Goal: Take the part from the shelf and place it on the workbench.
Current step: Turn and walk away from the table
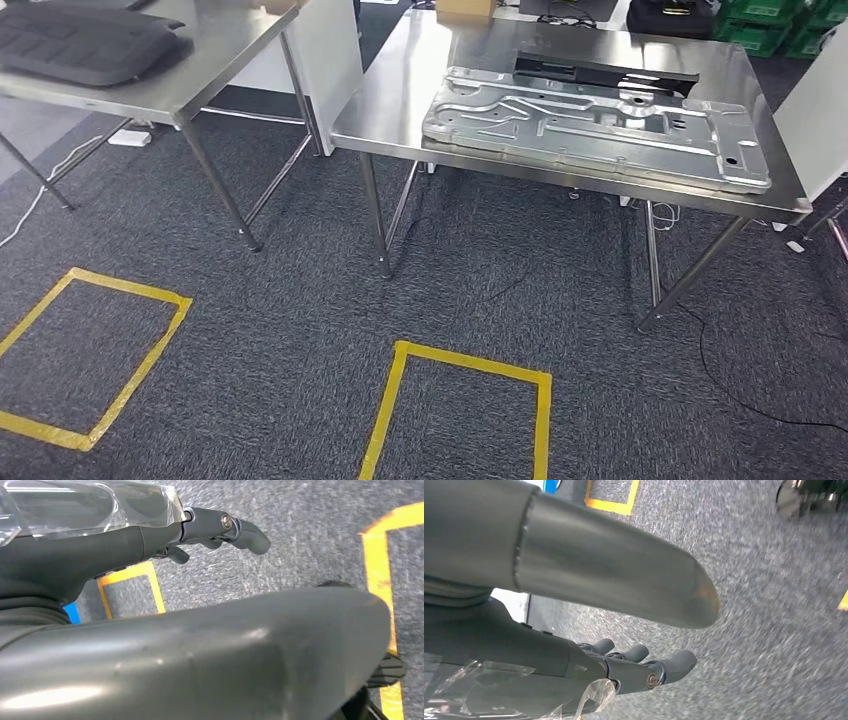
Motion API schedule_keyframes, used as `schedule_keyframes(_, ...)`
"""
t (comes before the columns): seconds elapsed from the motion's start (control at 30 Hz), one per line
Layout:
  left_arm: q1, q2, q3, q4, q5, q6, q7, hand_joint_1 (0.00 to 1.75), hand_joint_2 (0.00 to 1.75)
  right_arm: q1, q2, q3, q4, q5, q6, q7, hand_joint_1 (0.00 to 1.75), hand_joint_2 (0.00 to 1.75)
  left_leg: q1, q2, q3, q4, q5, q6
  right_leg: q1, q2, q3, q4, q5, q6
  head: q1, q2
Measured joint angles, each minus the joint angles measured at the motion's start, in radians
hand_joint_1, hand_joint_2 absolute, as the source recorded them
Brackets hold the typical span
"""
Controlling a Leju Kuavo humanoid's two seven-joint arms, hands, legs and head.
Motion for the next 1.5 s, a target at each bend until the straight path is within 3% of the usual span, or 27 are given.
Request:
schedule_keyframes(0.07, -0.001, 0.001, -0.005, 0.000, 0.002, 0.000, 0.001, 0.00, 0.00, 0.006, 0.000, 0.001, 0.002, 0.000, -0.002, -0.002, 0.00, 0.00, -0.002, -0.016, -0.009, 0.000, 0.011, 0.013, 0.002, 0.051, -0.066, 0.148, -0.085, -0.001, 0.001, 0.000)
schedule_keyframes(0.1, -0.001, 0.001, -0.008, 0.000, 0.004, 0.000, 0.000, 0.00, 0.00, 0.008, 0.000, 0.002, 0.003, 0.000, -0.004, -0.003, 0.00, 0.44, -0.005, -0.023, -0.014, 0.001, 0.014, 0.017, 0.005, 0.061, -0.101, 0.226, -0.119, -0.002, 0.001, 0.000)
schedule_keyframes(0.13, 0.000, 0.001, -0.011, 0.000, 0.006, -0.001, 0.000, 0.00, 0.00, 0.010, 0.000, 0.004, 0.005, 0.003, -0.007, -0.005, 0.00, 0.87, -0.009, -0.030, -0.016, 0.001, 0.016, 0.020, 0.008, 0.065, -0.123, 0.275, -0.133, -0.003, 0.001, 0.000)
schedule_keyframes(0.17, 0.002, 0.001, -0.014, 0.000, 0.008, -0.001, 0.000, 0.00, 0.00, 0.010, 0.000, 0.006, 0.007, 0.005, -0.011, -0.007, 0.00, 1.31, -0.012, -0.037, -0.018, 0.003, 0.017, 0.021, 0.012, 0.067, -0.124, 0.281, -0.125, -0.006, 0.001, 0.000)
schedule_keyframes(0.2, 0.003, 0.001, -0.016, 0.000, 0.010, -0.001, -0.001, 0.00, 0.00, 0.010, 0.000, 0.008, 0.009, 0.004, -0.015, -0.009, 0.00, 1.31, -0.014, -0.043, -0.017, 0.005, 0.017, 0.021, 0.015, 0.067, -0.105, 0.243, -0.097, -0.009, 0.001, 0.000)
schedule_keyframes(0.3, 0.004, 0.001, -0.019, 0.000, 0.015, 0.001, -0.005, 0.00, 0.00, 0.011, -0.001, 0.009, 0.011, -0.033, -0.027, -0.012, 0.00, 0.00, -0.022, -0.052, -0.018, 0.013, 0.012, 0.017, 0.021, 0.071, 0.001, 0.020, 0.002, -0.025, 0.001, 0.000)
schedule_keyframes(0.37, 0.005, 0.001, -0.019, 0.000, 0.020, 0.004, -0.007, 0.00, 0.00, 0.008, -0.001, 0.009, 0.012, -0.061, -0.032, -0.015, 0.00, 0.00, -0.028, -0.050, -0.023, 0.018, 0.007, 0.011, 0.023, 0.073, 0.025, -0.044, 0.018, -0.034, 0.000, 0.000)
schedule_keyframes(0.47, 0.006, 0.002, -0.020, 0.000, 0.026, 0.006, -0.007, 0.00, 0.00, 0.005, 0.003, 0.009, 0.013, -0.075, -0.035, -0.018, 0.00, 0.00, -0.028, -0.045, -0.033, 0.039, -0.012, -0.001, 0.018, 0.079, 0.024, -0.049, 0.021, -0.046, 0.000, 0.000)
schedule_keyframes(0.53, 0.005, 0.003, -0.021, 0.000, 0.026, 0.006, -0.008, 0.00, 0.00, 0.006, 0.005, 0.009, 0.015, -0.077, -0.035, -0.018, 0.00, 0.00, -0.019, -0.043, -0.081, 0.145, -0.075, -0.018, 0.014, 0.080, 0.021, -0.050, 0.025, -0.053, 0.000, 0.000)
schedule_keyframes(0.6, 0.005, 0.002, -0.021, 0.000, 0.026, 0.005, -0.008, 0.00, 0.00, 0.007, 0.005, 0.008, 0.016, -0.080, -0.035, -0.018, 0.00, 0.00, -0.007, -0.042, -0.160, 0.311, -0.150, -0.034, 0.014, 0.083, 0.018, -0.050, 0.026, -0.055, 0.000, 0.000)
schedule_keyframes(0.63, 0.006, 0.002, -0.021, 0.000, 0.026, 0.005, -0.008, 0.00, 0.00, 0.008, 0.005, 0.008, 0.017, -0.082, -0.035, -0.018, 0.00, 0.00, -0.002, -0.042, -0.188, 0.368, -0.167, -0.038, 0.014, 0.087, 0.017, -0.050, 0.026, -0.055, 0.000, 0.000)
schedule_keyframes(0.67, 0.008, 0.002, -0.022, 0.000, 0.026, 0.005, -0.008, 0.00, 0.00, 0.008, 0.005, 0.008, 0.018, -0.083, -0.036, -0.019, 0.00, 0.00, 0.001, -0.041, -0.196, 0.383, -0.161, -0.039, 0.014, 0.092, 0.017, -0.049, 0.026, -0.055, 0.000, 0.000)
schedule_keyframes(0.7, 0.009, 0.002, -0.022, 0.000, 0.026, 0.005, -0.008, 0.00, 0.00, 0.008, 0.005, 0.008, 0.019, -0.083, -0.036, -0.019, 0.00, 0.00, 0.003, -0.042, -0.183, 0.352, -0.136, -0.038, 0.014, 0.099, 0.018, -0.049, 0.026, -0.055, 0.000, 0.000)
schedule_keyframes(0.8, 0.007, 0.003, -0.022, 0.000, 0.027, 0.005, -0.008, 0.00, 0.00, 0.005, 0.008, 0.008, 0.020, -0.086, -0.037, -0.019, 0.00, 0.00, -0.003, -0.070, -0.072, 0.115, -0.023, -0.016, 0.013, 0.121, 0.020, -0.050, 0.028, -0.049, 0.000, 0.000)
schedule_keyframes(0.87, 0.006, 0.004, -0.023, 0.000, 0.028, 0.004, -0.008, 0.00, 0.00, 0.003, 0.011, 0.008, 0.020, -0.090, -0.038, -0.019, 0.00, 0.00, -0.011, -0.088, -0.036, 0.033, 0.004, 0.000, 0.011, 0.138, 0.016, -0.049, 0.031, -0.040, 0.000, 0.000)
schedule_keyframes(0.93, 0.005, 0.004, -0.025, 0.000, 0.030, 0.003, -0.008, 0.00, 0.00, 0.004, 0.010, 0.008, 0.021, -0.093, -0.040, -0.019, 0.00, 0.00, -0.013, -0.076, -0.030, 0.020, 0.009, 0.008, 0.011, 0.152, 0.012, -0.051, 0.033, -0.028, 0.000, 0.000)
schedule_keyframes(1.0, 0.002, 0.004, -0.029, 0.000, 0.031, 0.002, -0.008, 0.00, 0.00, 0.007, 0.009, 0.009, 0.022, -0.096, -0.042, -0.018, 0.00, 0.00, -0.008, -0.058, -0.022, 0.006, 0.019, 0.014, 0.014, 0.132, -0.001, -0.026, 0.014, -0.021, 0.000, 0.000)
schedule_keyframes(1.03, 0.001, 0.004, -0.031, 0.000, 0.032, 0.002, -0.008, 0.00, 0.00, 0.006, 0.008, 0.009, 0.022, -0.097, -0.043, -0.017, 0.00, 0.00, -0.005, -0.048, -0.019, 0.000, 0.023, 0.017, 0.015, 0.114, -0.023, 0.020, -0.014, -0.019, 0.000, 0.000)
schedule_keyframes(1.1, 0.001, 0.005, -0.036, 0.000, 0.034, 0.002, -0.008, 0.00, 0.00, 0.006, 0.008, 0.009, 0.024, -0.101, -0.045, -0.016, 0.00, 0.00, -0.006, -0.028, -0.020, 0.000, 0.023, 0.021, 0.016, 0.091, -0.094, 0.167, -0.089, -0.015, 0.000, 0.000)
schedule_keyframes(1.13, 0.001, 0.004, -0.039, 0.000, 0.035, 0.001, -0.008, 0.00, 0.00, 0.005, 0.008, 0.009, 0.024, -0.103, -0.045, -0.014, 0.00, 0.00, -0.007, -0.016, -0.021, 0.000, 0.022, 0.022, 0.016, 0.089, -0.127, 0.233, -0.113, -0.012, 0.000, 0.000)
schedule_keyframes(1.17, 0.001, 0.004, -0.040, 0.000, 0.036, 0.001, -0.008, 0.00, 0.00, 0.006, 0.008, 0.009, 0.025, -0.105, -0.045, -0.011, 0.00, 0.00, -0.007, -0.006, -0.021, 0.001, 0.020, 0.021, 0.015, 0.087, -0.143, 0.266, -0.118, -0.009, 0.000, 0.000)
schedule_keyframes(1.2, 0.000, 0.004, -0.041, 0.000, 0.037, 0.000, -0.008, 0.00, 0.00, 0.006, 0.008, 0.009, 0.025, -0.106, -0.045, -0.009, 0.00, 0.00, -0.007, 0.004, -0.021, 0.002, 0.018, 0.020, 0.015, 0.084, -0.138, 0.256, -0.101, -0.007, 0.000, 0.000)
schedule_keyframes(1.23, 0.000, 0.004, -0.042, 0.000, 0.038, 0.000, -0.008, 0.00, 0.00, 0.006, 0.007, 0.009, 0.025, -0.106, -0.045, -0.007, 0.00, 0.00, -0.006, 0.013, -0.020, 0.004, 0.016, 0.017, 0.014, 0.077, -0.113, 0.207, -0.070, -0.005, 0.000, 0.000)
schedule_keyframes(1.3, -0.001, 0.004, -0.043, 0.000, 0.040, 0.000, -0.008, 0.00, 0.00, 0.006, 0.007, 0.009, 0.026, -0.107, -0.045, -0.002, 0.00, 0.00, -0.009, 0.029, -0.019, 0.016, 0.004, 0.006, 0.013, 0.034, -0.038, 0.060, -0.005, -0.002, 0.000, 0.000)
schedule_keyframes(1.37, -0.003, 0.004, -0.043, 0.000, 0.041, 0.000, -0.008, 0.00, 0.00, 0.004, 0.007, 0.009, 0.026, -0.108, -0.044, 0.001, 0.00, 0.00, -0.016, 0.043, -0.021, 0.028, -0.007, -0.003, 0.011, 0.010, -0.002, -0.021, 0.021, -0.012, -0.001, 0.000)
schedule_keyframes(1.43, -0.006, 0.005, -0.043, 0.000, 0.041, 0.001, -0.008, 0.00, 0.00, 0.005, 0.008, 0.009, 0.026, -0.111, -0.043, 0.004, 0.00, 0.00, -0.018, 0.057, -0.021, 0.032, -0.013, -0.005, 0.010, 0.029, -0.004, -0.027, 0.022, -0.027, -0.002, 0.000)
schedule_keyframes(1.5, -0.009, 0.006, -0.044, 0.000, 0.041, 0.000, -0.008, 0.00, 0.00, 0.006, 0.010, 0.008, 0.026, -0.113, -0.043, 0.009, 0.00, 0.00, -0.012, 0.041, -0.031, 0.069, -0.042, -0.014, 0.009, 0.050, -0.005, -0.028, 0.024, -0.035, -0.002, 0.000)
